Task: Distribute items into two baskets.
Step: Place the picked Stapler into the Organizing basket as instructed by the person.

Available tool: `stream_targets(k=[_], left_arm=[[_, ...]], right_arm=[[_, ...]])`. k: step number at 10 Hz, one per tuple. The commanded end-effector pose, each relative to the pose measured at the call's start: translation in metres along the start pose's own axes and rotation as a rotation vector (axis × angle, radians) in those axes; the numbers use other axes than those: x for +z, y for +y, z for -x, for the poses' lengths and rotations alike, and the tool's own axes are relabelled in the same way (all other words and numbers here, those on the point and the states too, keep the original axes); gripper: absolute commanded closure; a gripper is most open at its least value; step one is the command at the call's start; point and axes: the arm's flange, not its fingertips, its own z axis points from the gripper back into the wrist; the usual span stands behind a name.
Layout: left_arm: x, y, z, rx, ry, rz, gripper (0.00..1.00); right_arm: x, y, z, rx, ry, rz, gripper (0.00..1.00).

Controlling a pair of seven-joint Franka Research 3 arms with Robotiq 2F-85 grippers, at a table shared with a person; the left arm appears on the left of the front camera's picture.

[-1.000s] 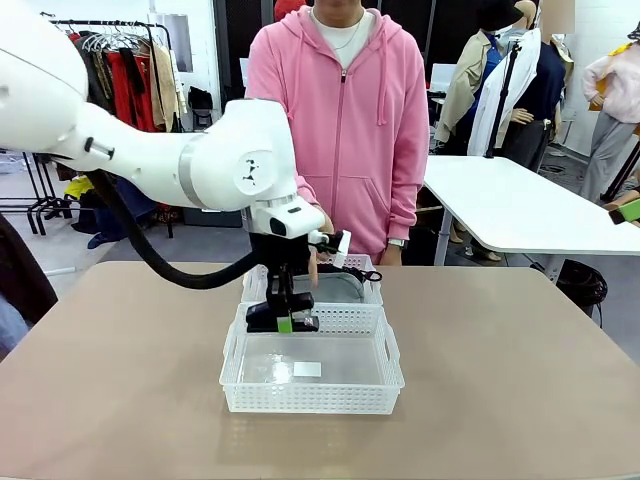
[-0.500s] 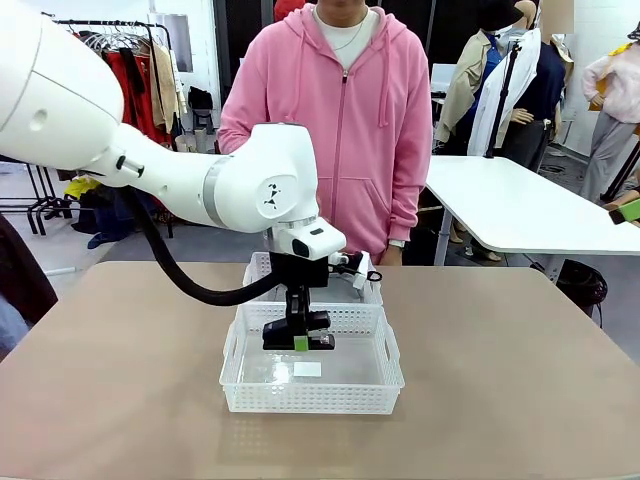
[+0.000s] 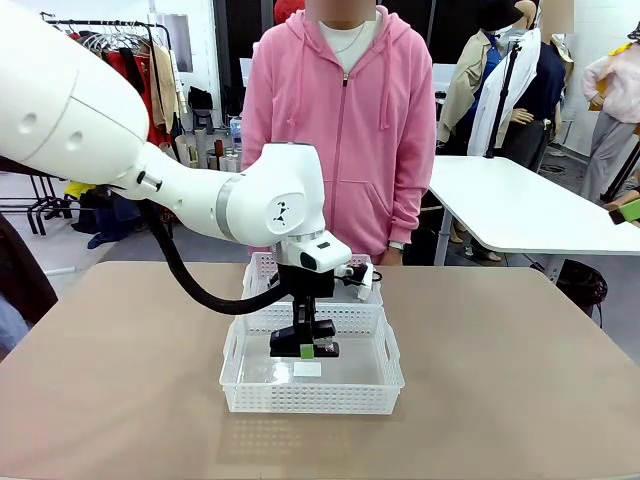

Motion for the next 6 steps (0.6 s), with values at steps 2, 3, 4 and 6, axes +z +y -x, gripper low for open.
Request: stream_targets(k=[2,3,4,6], left_arm=[[-0.005,0.013,-0.004,-0.038,0.022,0.026,1.0],[-0.013,0.017,-0.007,-0.031,0.046,0.044,1.0],[-0.016,0.019,-0.009,-0.047,0.052,0.06,1.0],[-0.021,0.02,-0.011,-0.051,0.063,0.068,1.0]], right_arm=[[-0.002,0.001,-0.001,0.024,-0.033,-0.011,0.0],[-0.002,0.001,-0.001,0.024,-0.033,-0.011,0.0],[-0.002,0.001,-0.001,0.024,-0.033,-0.011,0.0],[-0.002,0.001,-0.001,0.024,-0.033,-0.011,0.0]])
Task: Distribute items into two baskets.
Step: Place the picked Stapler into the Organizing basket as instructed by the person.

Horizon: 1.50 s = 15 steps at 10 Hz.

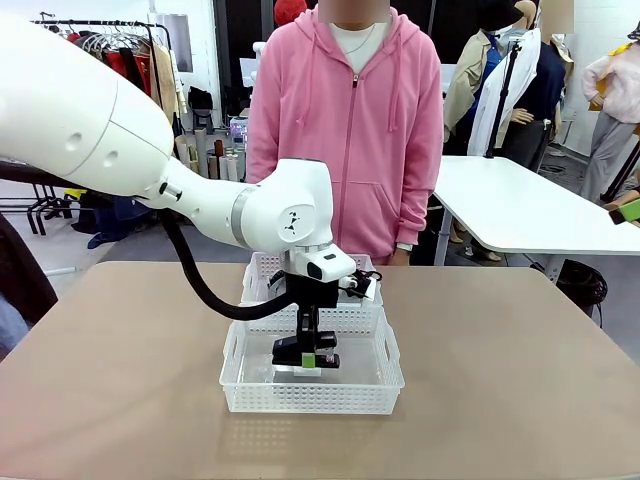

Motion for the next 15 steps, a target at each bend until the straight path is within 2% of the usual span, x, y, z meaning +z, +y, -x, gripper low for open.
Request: stream_targets(k=[1,6,7,11,12,15], left_arm=[[0.005,0.003,-0.004,-0.016,0.03,-0.004,1.0],[0.005,0.003,-0.005,-0.021,0.049,-0.013,1.0],[0.006,0.004,-0.005,-0.028,0.049,-0.006,0.9],[0.007,0.002,-0.003,-0.04,0.035,-0.015,0.13],[0.007,0.002,-0.002,-0.04,0.034,-0.02,0.0],[0.02,-0.009,0.004,0.017,0.041,-0.061,0.0]], right_arm=[[-0.002,0.001,-0.001,0.024,-0.033,-0.011,0.0],[-0.002,0.001,-0.001,0.024,-0.033,-0.011,0.0],[-0.002,0.001,-0.001,0.024,-0.033,-0.011,0.0],[-0.002,0.001,-0.001,0.024,-0.033,-0.011,0.0],[-0.002,0.001,-0.001,0.024,-0.033,-0.011,0.0],[-0.002,0.001,-0.001,0.024,-0.033,-0.011,0.0]])
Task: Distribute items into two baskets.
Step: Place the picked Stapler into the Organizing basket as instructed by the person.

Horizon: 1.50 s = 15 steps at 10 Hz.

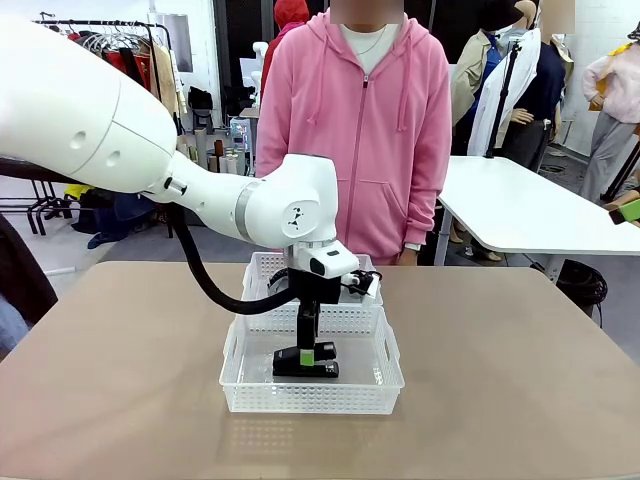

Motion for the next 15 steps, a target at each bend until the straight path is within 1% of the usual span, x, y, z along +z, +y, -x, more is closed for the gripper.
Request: stream_targets(k=[1,5,6,15], left_arm=[[0.016,-0.017,0.01,0.043,0.021,-0.051,0.0],[0.032,-0.027,0.014,0.066,0.036,-0.071,0.0],[0.033,-0.016,0.006,0.042,0.005,-0.056,0.0],[0.033,-0.016,0.006,0.042,0.005,-0.056,0.0]], right_arm=[[-0.002,0.001,-0.001,0.024,-0.033,-0.011,0.0],[-0.002,0.001,-0.001,0.024,-0.033,-0.011,0.0],[-0.002,0.001,-0.001,0.024,-0.033,-0.011,0.0],[-0.002,0.001,-0.001,0.024,-0.033,-0.011,0.0]])
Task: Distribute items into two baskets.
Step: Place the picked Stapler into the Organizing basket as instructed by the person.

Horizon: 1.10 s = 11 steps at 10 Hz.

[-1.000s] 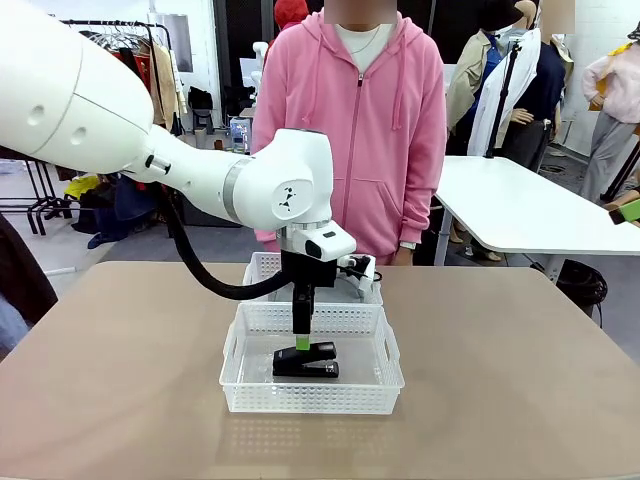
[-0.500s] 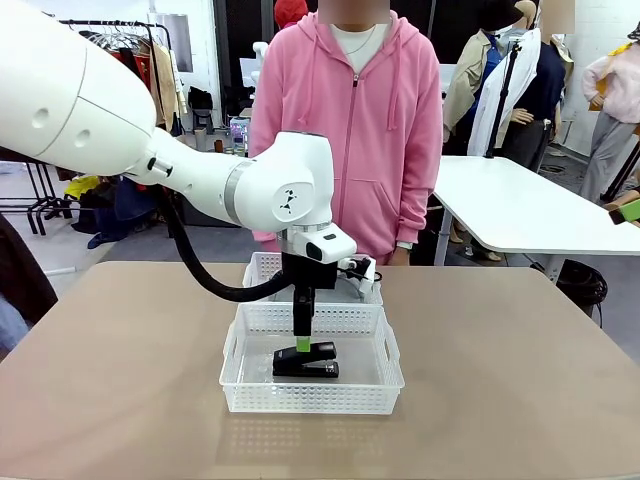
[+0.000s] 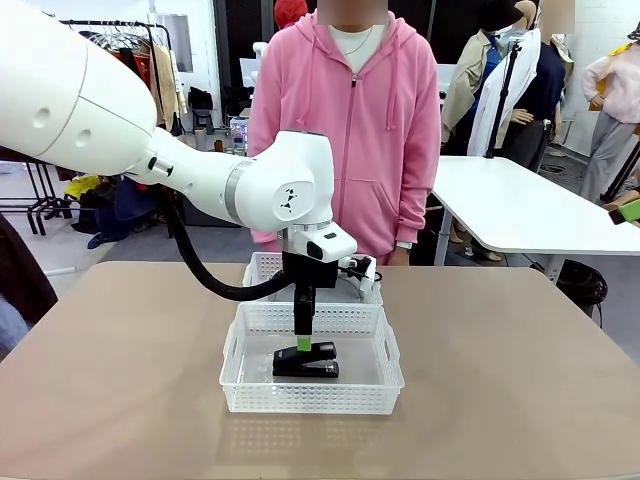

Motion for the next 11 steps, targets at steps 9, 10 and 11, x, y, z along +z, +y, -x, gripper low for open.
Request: stream_targets(k=[9,10,11], left_arm=[[0.049,-0.049,0.044,0.099,-0.109,-0.032,0.0],[0.06,-0.059,0.06,0.117,-0.136,-0.028,0.0],[0.07,-0.071,0.077,0.14,-0.166,-0.036,0.0]], right_arm=[[-0.002,0.001,-0.001,0.023,-0.034,-0.01,0.0],[-0.002,0.001,-0.001,0.023,-0.034,-0.01,0.0],[-0.002,0.001,-0.001,0.023,-0.034,-0.01,0.0]])
